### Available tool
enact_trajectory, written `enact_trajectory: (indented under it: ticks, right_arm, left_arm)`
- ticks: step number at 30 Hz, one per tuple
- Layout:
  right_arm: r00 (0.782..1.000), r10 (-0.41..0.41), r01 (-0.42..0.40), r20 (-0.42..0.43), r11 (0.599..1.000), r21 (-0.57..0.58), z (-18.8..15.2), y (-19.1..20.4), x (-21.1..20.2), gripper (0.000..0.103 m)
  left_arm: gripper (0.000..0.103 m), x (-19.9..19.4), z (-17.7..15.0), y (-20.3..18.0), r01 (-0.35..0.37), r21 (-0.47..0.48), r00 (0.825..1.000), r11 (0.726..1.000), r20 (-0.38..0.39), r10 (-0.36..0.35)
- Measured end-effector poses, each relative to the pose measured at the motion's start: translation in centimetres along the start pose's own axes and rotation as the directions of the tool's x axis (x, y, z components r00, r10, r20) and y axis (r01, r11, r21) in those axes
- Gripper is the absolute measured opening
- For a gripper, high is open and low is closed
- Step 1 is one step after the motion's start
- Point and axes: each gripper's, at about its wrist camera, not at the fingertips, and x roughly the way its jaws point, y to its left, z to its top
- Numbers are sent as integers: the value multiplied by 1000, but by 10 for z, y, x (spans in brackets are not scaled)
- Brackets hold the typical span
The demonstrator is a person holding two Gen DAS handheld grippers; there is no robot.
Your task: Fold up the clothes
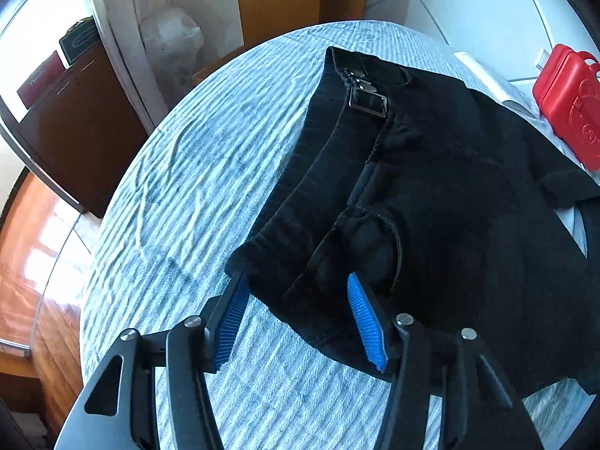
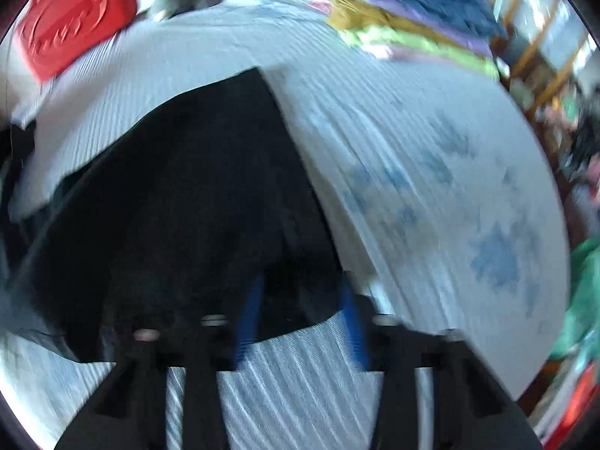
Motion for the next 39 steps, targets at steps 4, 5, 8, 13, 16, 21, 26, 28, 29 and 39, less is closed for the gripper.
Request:
enact_trajectory:
  ticks: [4,5,8,13,16,21,26,28,29,39]
  right_arm:
    - [997,-69,70,21,997,-24,-1,14,-8,5]
    - [997,-78,78,29,997,-18,-2,14,-12,5]
    - [990,-94,89,101,995,51,-5,-2,-46,5]
    - [970,-125,90,208,981,172,-13,-36,-112,5]
    - [979,-117,77,168,971,225,-22,-50,-118,5]
    - [991,-63,95,-115,950,298,-51,-70,-51,17]
    - [997,76,-72,-13,975,209,-44,-41,-77,19]
    - [974,224,-226,30,965,134,-27,-7,-84,19]
    - [954,298,-301,47,949,95,-19,10,-88,19]
    - [803,591,-595,-76,787,-163,45,236,-59,19]
  left_arm:
    - [54,0,0,-2,-9,4,1000,1000,4,9]
    - [38,-1,-1,-4,-43,21,999,999,3,43]
    - [27,-7,-6,-1,-41,32,999,999,0,41]
    - [23,-32,-4,-6,-62,30,997,998,41,61]
    - [22,-43,-1,-4,-82,18,996,996,47,81]
    - [28,-21,1,7,-106,-4,993,994,-59,106]
    - [33,-47,12,9,-91,-16,996,996,18,91]
    - [33,-53,24,7,-57,-27,998,998,38,58]
    - [33,-53,33,3,-36,-29,998,999,47,37]
    - [33,-44,99,-154,226,307,965,925,60,-256]
